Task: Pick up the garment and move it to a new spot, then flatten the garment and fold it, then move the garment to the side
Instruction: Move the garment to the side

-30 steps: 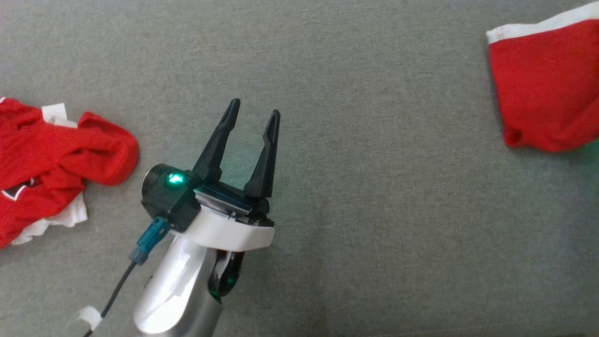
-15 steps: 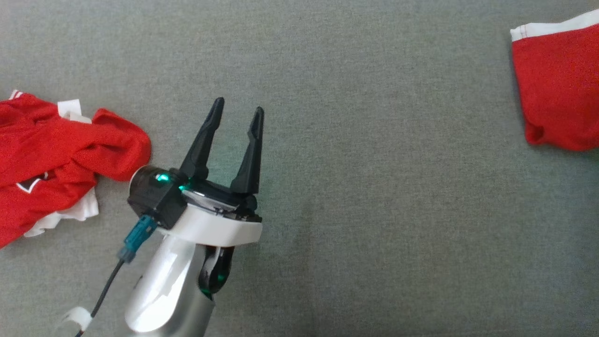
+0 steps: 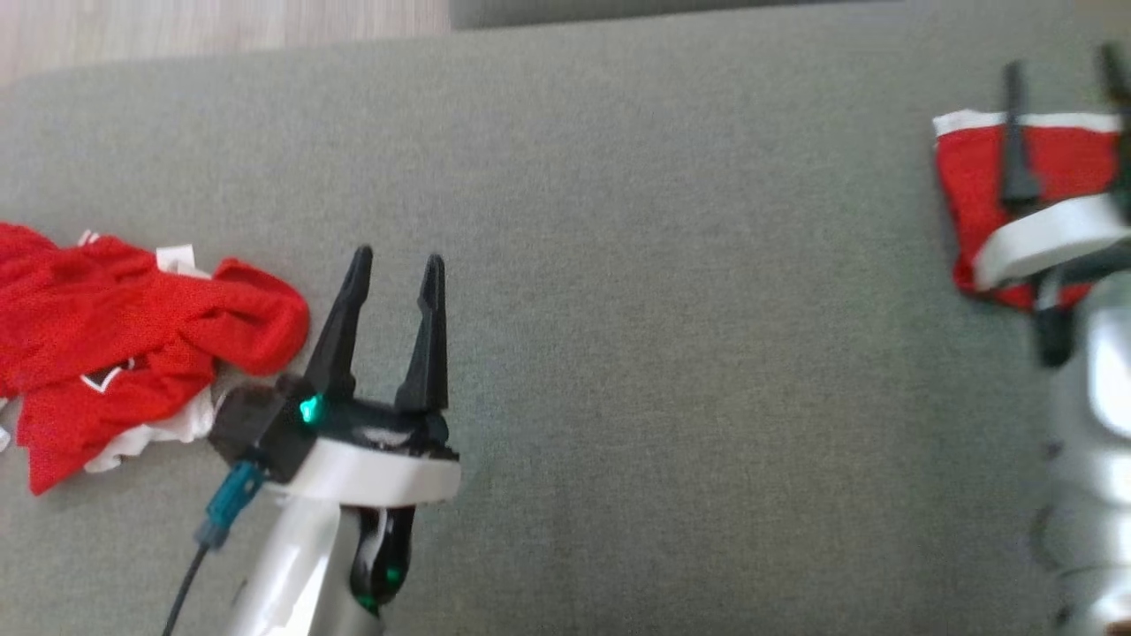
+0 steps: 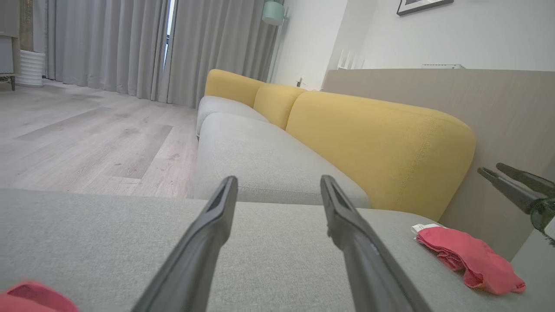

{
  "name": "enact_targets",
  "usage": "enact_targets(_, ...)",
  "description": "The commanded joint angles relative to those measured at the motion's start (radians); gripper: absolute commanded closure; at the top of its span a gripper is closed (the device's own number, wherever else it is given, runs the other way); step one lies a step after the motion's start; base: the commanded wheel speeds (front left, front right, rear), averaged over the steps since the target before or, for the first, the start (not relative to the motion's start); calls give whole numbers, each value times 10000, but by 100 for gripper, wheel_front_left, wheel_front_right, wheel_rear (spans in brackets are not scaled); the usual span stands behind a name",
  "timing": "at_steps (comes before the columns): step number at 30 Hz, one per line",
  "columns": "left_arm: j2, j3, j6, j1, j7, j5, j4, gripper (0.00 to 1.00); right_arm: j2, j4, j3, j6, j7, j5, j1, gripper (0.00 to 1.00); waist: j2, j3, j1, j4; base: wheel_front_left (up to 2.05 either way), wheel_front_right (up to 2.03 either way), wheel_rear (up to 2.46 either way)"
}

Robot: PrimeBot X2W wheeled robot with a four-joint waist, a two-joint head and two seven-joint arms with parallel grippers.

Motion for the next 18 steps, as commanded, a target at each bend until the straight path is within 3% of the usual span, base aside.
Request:
enact_targets(1, 54, 373, 76, 3, -51, -31, -356, 0, 352, -553, 171, -9, -129, 172, 185, 0, 0, -290, 2, -78, 0, 0, 0)
enact_targets(4, 54, 466, 88, 270, -51, 39, -337, 0, 1171, -1240, 238, -9, -172, 563, 772, 0, 0, -543, 2, -106, 0, 0, 0)
enact_targets(7, 54, 556, 95, 518, -51, 179, -298, 0, 1550, -1870, 422, -9, -189, 1070, 1411, 0, 0, -758, 2, -126, 0, 0, 0)
enact_targets(13, 54, 691, 103, 903, -51, 219, -248, 0, 1635, -2704, 1331, -9, -199, 3225, 2631, 0, 0, -1096, 2, -107, 0, 0, 0)
enact_targets(18, 54, 685, 97, 1086, -51, 198, -202, 0, 1638, -2820, 1687, -9, -203, 3699, 3465, 0, 0, -1280, 2, -39, 0, 0, 0)
